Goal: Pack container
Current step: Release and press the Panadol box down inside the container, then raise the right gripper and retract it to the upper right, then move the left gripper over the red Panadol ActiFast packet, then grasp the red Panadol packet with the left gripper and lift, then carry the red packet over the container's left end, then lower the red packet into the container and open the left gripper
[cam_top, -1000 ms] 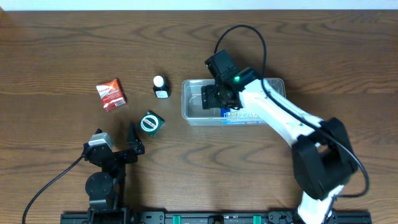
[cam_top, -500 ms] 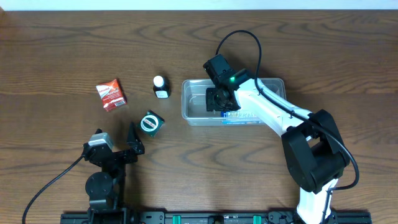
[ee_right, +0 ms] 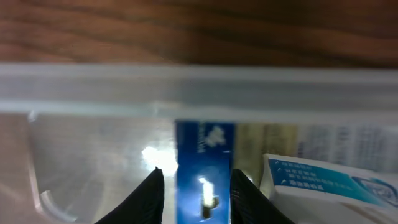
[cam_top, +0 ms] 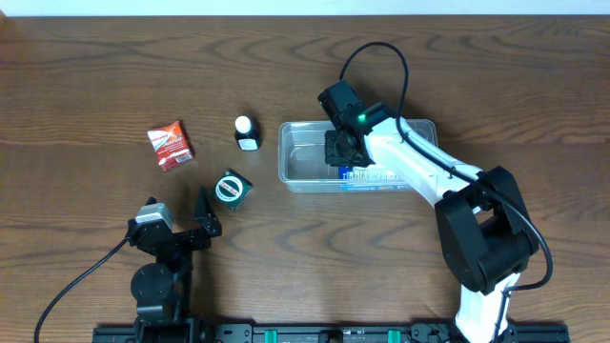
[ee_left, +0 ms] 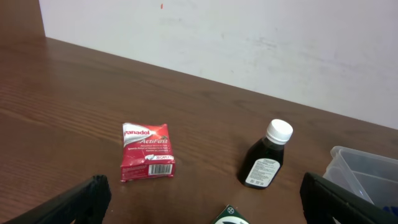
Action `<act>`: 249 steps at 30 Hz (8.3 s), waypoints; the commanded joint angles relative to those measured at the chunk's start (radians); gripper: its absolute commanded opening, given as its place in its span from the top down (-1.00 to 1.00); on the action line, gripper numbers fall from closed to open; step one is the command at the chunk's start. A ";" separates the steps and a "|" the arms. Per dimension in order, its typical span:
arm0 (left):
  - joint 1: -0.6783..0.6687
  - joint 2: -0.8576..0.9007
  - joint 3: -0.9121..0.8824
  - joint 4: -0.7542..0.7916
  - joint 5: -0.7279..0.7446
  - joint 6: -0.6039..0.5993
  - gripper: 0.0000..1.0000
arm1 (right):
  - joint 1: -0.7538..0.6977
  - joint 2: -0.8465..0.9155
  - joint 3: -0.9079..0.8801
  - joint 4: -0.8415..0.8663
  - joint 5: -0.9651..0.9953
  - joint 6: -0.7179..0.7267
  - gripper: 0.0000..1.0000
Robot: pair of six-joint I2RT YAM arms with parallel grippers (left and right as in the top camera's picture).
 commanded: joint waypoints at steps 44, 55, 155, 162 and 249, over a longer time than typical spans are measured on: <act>0.006 0.000 -0.018 -0.037 -0.009 0.006 -0.96 | -0.020 -0.193 0.262 -0.242 -0.072 -0.259 -0.33; 0.006 0.000 -0.018 -0.037 -0.009 0.005 -0.96 | -0.384 -0.455 0.268 -0.306 -0.002 -0.159 -0.99; 0.123 1.933 1.383 -0.662 -0.035 0.073 -0.31 | -0.667 -0.472 0.267 -0.340 0.002 -0.158 -0.99; 0.054 1.754 1.469 -0.779 -0.032 0.036 -0.31 | -0.667 -0.472 0.267 -0.340 0.002 -0.158 -0.99; -0.710 1.936 1.487 -0.769 -0.040 -0.380 -0.21 | -0.667 -0.472 0.267 -0.340 0.002 -0.158 -0.99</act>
